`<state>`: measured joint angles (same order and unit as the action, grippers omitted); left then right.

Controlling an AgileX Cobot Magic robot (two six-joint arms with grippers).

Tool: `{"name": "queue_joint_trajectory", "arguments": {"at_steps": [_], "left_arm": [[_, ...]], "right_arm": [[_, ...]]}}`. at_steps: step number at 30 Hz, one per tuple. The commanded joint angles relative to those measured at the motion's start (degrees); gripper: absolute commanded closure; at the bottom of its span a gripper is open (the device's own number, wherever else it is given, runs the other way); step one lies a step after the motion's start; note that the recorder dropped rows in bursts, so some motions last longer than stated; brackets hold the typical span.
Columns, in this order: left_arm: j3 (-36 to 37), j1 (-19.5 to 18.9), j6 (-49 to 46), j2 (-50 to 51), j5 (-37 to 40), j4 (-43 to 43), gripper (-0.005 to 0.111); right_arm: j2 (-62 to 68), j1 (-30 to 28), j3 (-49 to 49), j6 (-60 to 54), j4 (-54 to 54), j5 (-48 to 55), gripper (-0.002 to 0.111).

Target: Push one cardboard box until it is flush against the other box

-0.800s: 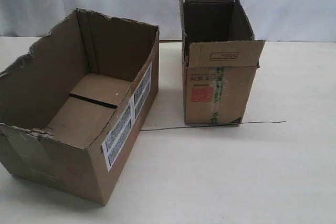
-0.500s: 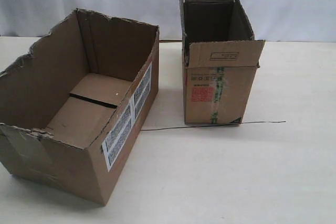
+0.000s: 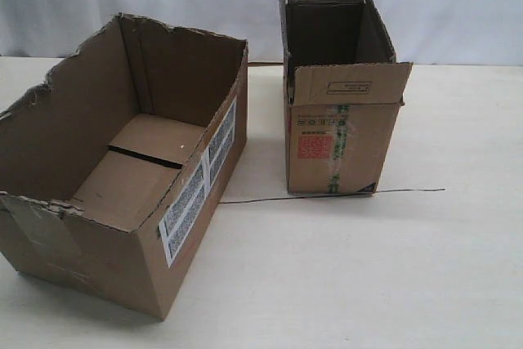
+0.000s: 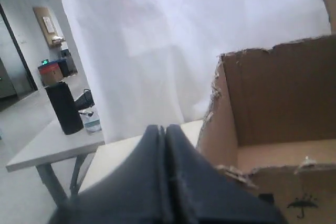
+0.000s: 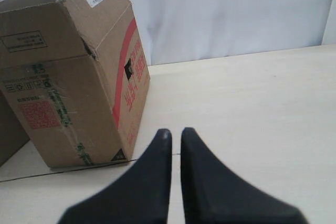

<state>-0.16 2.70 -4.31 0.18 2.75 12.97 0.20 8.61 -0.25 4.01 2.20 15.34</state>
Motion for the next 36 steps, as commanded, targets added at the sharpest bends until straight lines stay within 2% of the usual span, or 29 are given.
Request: {"name": "queue_joint_trajectory", "arguments": {"at_steps": [1,7,10,12,14,16,17,19,21,24,26,28,31,33,34,36], "left_arm": [[0.2,0.0,1.6,-0.2,-10.7,-1.7,0.107],[0.2,0.0,1.6,-0.2,-25.3,-1.6,0.107],[0.2,0.0,3.6,-0.2,-36.1,-1.9,0.107],[0.2,0.0,15.2,-0.2,-43.1,-8.2,0.107],[-1.0,0.0,26.6,-0.2,-41.6,-15.7,0.107],[-4.6,0.0,29.2,-0.2,-32.6,-20.5,0.107],[-7.4,0.0,26.2,-0.2,-25.2,-22.4,0.107],[-13.1,-0.1,12.3,0.3,-13.4,-22.9,0.107],[-19.3,-0.1,2.8,4.4,-7.3,-22.9,0.107],[-29.0,-0.1,-1.4,13.2,0.7,-22.9,0.107],[-35.1,-0.1,-2.2,19.6,13.2,-19.0,0.107],[-41.1,-0.1,-2.3,27.8,31.6,-9.7,0.107],[-48.0,-0.1,-2.3,38.5,53.5,0.0,0.107],[-52.5,0.0,-2.9,44.0,64.8,1.7,0.107],[-54.8,0.0,-4.4,46.4,67.2,0.1,0.107],[-58.0,1.7,-5.4,49.1,67.2,-6.5,0.107]], "right_arm": [[-0.2,0.2,0.3,-0.6,0.1,-0.5,0.103],[-0.2,0.2,0.3,-0.6,0.1,-0.5,0.103],[-0.2,0.2,0.3,-0.6,0.1,-0.5,0.103],[-0.2,0.2,0.3,-0.6,0.1,-0.5,0.103],[-0.2,0.2,0.3,-0.6,0.1,-0.5,0.103],[-0.2,0.2,0.3,-0.6,0.1,-0.5,0.103],[-0.2,0.2,0.3,-0.6,0.1,-0.5,0.103],[-0.2,0.2,0.3,-0.6,0.1,-0.5,0.103],[-0.2,0.2,0.3,-0.6,0.1,-0.5,0.103],[-0.2,0.2,0.3,-0.6,0.1,-0.5,0.103],[-0.2,0.2,0.3,-0.6,0.1,-0.5,0.103],[-0.2,0.2,0.3,-0.6,0.1,-0.5,0.103],[-0.2,0.2,0.3,-0.6,0.1,-0.5,0.103],[-0.2,0.2,0.3,-0.6,0.1,-0.5,0.103],[-0.2,0.2,0.3,-0.6,0.1,-0.5,0.103],[-0.2,0.2,0.3,-0.6,0.1,-0.5,0.103]]}}
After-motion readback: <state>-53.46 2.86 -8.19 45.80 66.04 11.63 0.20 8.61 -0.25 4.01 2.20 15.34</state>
